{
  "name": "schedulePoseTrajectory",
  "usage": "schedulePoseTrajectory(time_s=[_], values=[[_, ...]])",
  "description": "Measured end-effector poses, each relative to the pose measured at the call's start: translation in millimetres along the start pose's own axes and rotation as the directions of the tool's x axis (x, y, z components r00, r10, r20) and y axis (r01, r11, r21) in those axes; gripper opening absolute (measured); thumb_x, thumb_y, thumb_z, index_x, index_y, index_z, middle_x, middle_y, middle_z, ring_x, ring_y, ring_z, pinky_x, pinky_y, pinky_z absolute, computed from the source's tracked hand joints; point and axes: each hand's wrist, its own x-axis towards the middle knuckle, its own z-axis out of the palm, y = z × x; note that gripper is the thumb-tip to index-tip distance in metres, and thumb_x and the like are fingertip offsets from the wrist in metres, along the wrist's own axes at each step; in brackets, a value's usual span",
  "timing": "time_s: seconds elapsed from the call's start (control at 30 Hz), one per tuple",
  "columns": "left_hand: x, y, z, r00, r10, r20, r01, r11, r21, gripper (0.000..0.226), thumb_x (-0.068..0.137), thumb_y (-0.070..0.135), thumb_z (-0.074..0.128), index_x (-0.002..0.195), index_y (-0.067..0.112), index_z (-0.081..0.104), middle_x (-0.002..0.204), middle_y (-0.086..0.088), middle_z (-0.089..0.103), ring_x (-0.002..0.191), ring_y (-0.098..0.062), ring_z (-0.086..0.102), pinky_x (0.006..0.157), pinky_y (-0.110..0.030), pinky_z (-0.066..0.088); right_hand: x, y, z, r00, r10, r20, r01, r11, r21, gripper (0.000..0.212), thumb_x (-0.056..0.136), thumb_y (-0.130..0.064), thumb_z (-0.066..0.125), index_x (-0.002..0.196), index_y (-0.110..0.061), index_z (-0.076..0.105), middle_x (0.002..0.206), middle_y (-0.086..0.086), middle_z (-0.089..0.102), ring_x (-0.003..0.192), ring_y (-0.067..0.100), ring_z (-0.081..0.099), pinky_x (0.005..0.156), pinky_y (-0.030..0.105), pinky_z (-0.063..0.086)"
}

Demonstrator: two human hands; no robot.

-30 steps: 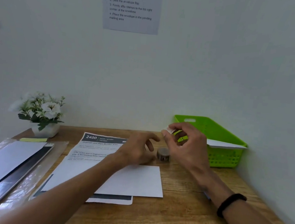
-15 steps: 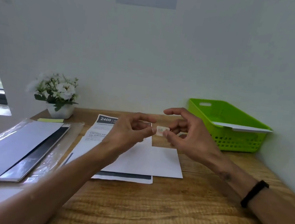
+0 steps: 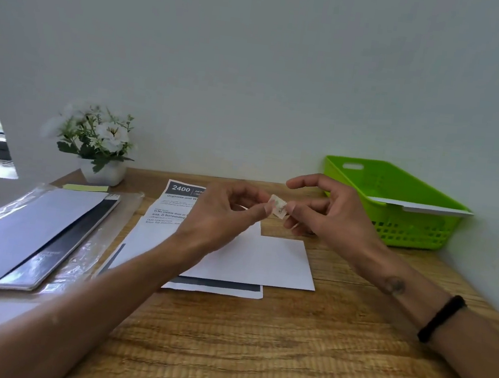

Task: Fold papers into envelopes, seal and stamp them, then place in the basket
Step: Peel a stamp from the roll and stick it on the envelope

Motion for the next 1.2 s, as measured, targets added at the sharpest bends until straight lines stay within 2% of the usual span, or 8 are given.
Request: schedulePoseTrajectory(time_s=[0.1, 0.27, 0.5, 0.67, 0.83, 0.97, 1.1, 1.2], values=[[1, -1, -3, 1.000, -0.008, -0.010, 0.008, 1.000, -0.016, 0.008, 0.091, 0.030, 0.080, 0.099, 0.028, 0.081, 0.089, 0.005, 0.079, 0.082, -0.009, 0.072, 0.077, -0.032, 0.058, 0, 0, 0, 1.000, 0.028, 0.003, -0.028, 0.999, 0.022, 0.027, 0.094, -0.004, 0.073, 0.117, -0.016, 0.068, 0.075, 0.014, 0.079, 0.075, 0.028, 0.078, 0.074, 0.041, 0.066], [2, -1, 0, 1.000, -0.019, -0.022, 0.020, 1.000, 0.020, 0.006, 0.093, 0.032, 0.077, 0.097, 0.030, 0.081, 0.094, 0.008, 0.079, 0.095, -0.018, 0.072, 0.084, -0.041, 0.061, -2, -2, 2, 0.998, 0.052, 0.020, -0.052, 0.998, 0.024, 0.026, 0.094, -0.006, 0.072, 0.118, -0.017, 0.068, 0.077, 0.014, 0.079, 0.078, 0.027, 0.079, 0.072, 0.037, 0.064], [0, -1, 0, 0.999, -0.007, -0.038, 0.007, 1.000, -0.018, 0.005, 0.091, 0.027, 0.079, 0.096, 0.025, 0.080, 0.087, 0.005, 0.079, 0.081, -0.005, 0.072, 0.076, -0.028, 0.060, -4, -6, 4, 0.998, 0.037, 0.047, -0.033, 0.996, -0.078, 0.017, 0.093, -0.012, 0.077, 0.109, -0.010, 0.070, 0.078, 0.006, 0.081, 0.072, 0.023, 0.079, 0.068, 0.037, 0.066], [0, -3, 1, 0.999, 0.022, -0.041, -0.022, 1.000, 0.012, 0.012, 0.091, 0.029, 0.080, 0.103, 0.027, 0.077, 0.089, 0.006, 0.080, 0.084, -0.008, 0.074, 0.079, -0.031, 0.062, -4, -3, 3, 0.999, 0.021, 0.036, -0.016, 0.990, -0.140, 0.016, 0.091, -0.016, 0.080, 0.104, -0.011, 0.072, 0.080, 0.002, 0.081, 0.070, 0.020, 0.078, 0.067, 0.037, 0.066], [0, -7, 3, 0.987, 0.160, 0.002, -0.158, 0.976, 0.147, 0.030, 0.092, 0.029, 0.078, 0.117, 0.034, 0.062, 0.086, 0.006, 0.079, 0.086, -0.008, 0.072, 0.073, -0.006, 0.052, -2, -5, -1, 0.995, -0.079, 0.057, 0.091, 0.961, -0.260, 0.021, 0.084, -0.022, 0.086, 0.100, -0.021, 0.072, 0.090, -0.006, 0.078, 0.083, 0.009, 0.075, 0.067, 0.021, 0.059], [0, -8, 4, 0.982, 0.187, 0.033, -0.189, 0.970, 0.154, 0.034, 0.092, 0.029, 0.078, 0.120, 0.034, 0.060, 0.088, 0.007, 0.079, 0.088, -0.007, 0.072, 0.076, -0.007, 0.052, -2, -13, -4, 0.991, -0.083, 0.104, 0.108, 0.957, -0.270, 0.014, 0.085, -0.011, 0.084, 0.091, -0.011, 0.072, 0.084, 0.001, 0.077, 0.081, 0.021, 0.074, 0.064, 0.021, 0.058], [-2, -8, 7, 0.975, 0.219, 0.025, -0.220, 0.963, 0.154, 0.035, 0.093, 0.032, 0.078, 0.123, 0.033, 0.060, 0.088, 0.010, 0.078, 0.089, -0.005, 0.072, 0.077, -0.013, 0.057, 1, -20, -14, 0.991, 0.020, 0.134, 0.035, 0.920, -0.390, 0.015, 0.084, -0.013, 0.085, 0.089, -0.012, 0.070, 0.081, 0.005, 0.078, 0.076, 0.022, 0.076, 0.068, 0.033, 0.063], [-6, -8, 11, 0.962, 0.264, 0.065, -0.272, 0.933, 0.238, 0.035, 0.090, 0.038, 0.079, 0.120, 0.033, 0.062, 0.090, 0.012, 0.075, 0.087, -0.005, 0.070, 0.072, -0.018, 0.058, 3, -19, -24, 0.980, 0.181, 0.079, -0.131, 0.895, -0.427, 0.018, 0.083, -0.009, 0.085, 0.092, -0.007, 0.069, 0.075, 0.009, 0.078, 0.070, 0.026, 0.078, 0.068, 0.037, 0.066]])
